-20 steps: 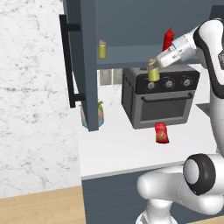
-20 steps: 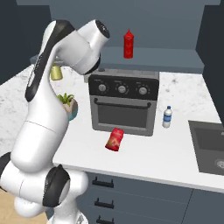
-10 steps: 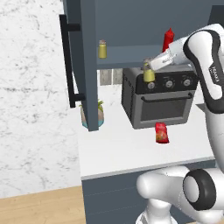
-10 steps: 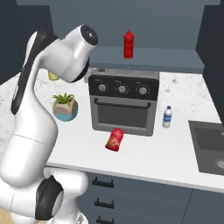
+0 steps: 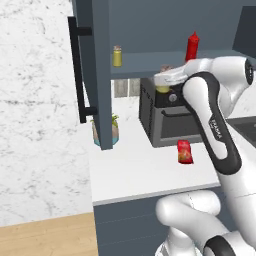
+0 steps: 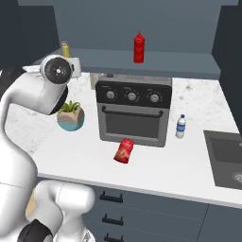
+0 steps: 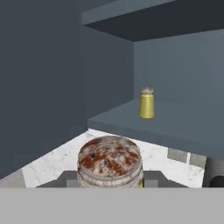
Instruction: Put the shaker and condiment bottle from the counter next to their counterparts in the cabinet.
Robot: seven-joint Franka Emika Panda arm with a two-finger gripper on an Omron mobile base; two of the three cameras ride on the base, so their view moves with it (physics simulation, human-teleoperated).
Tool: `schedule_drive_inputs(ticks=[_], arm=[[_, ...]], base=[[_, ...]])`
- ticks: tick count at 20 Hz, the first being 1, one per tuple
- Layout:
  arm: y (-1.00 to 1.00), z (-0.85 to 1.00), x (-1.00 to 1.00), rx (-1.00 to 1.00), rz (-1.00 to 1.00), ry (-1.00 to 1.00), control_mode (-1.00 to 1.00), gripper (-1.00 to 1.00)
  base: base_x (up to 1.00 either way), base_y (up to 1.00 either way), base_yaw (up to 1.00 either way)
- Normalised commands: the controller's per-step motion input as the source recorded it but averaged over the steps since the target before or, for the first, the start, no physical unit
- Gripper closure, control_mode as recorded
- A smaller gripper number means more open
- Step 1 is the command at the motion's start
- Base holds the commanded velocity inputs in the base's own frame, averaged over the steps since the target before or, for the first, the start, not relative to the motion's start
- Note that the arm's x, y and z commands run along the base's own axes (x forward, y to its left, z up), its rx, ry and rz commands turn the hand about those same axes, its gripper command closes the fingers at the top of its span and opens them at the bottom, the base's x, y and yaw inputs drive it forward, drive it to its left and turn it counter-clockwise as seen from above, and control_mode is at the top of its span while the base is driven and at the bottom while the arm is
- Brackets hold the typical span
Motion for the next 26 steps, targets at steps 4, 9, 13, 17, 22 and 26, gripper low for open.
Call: schedule_drive_inputs(ticks=[4, 9, 13, 17, 22, 26], arm=[[0.0, 0.0, 0.0, 0.03, -0.14, -0.03, -1.0, 1.0], [0.0, 0.07, 0.07, 0.0, -0.06, 0.0, -1.0, 1.0], [0.0, 0.49, 0.24, 0.0, -0.15, 0.0, -1.0, 1.0], [0.0, 0.63, 0.45, 0.0, -0.14, 0.05, -1.0, 1.0], [0.0, 0.17, 0.64, 0.02, -0.12, 0.27, -1.0, 1.0], [0.0, 0.0, 0.55, 0.03, -0.11, 0.26, -1.0, 1.0]], base=[[0.0, 0.0, 0.0], [0.0, 0.0, 0.0], [0.0, 0.0, 0.0], [0.0, 0.0, 0.0], [0.0, 0.0, 0.0], [0.0, 0.0, 0.0]])
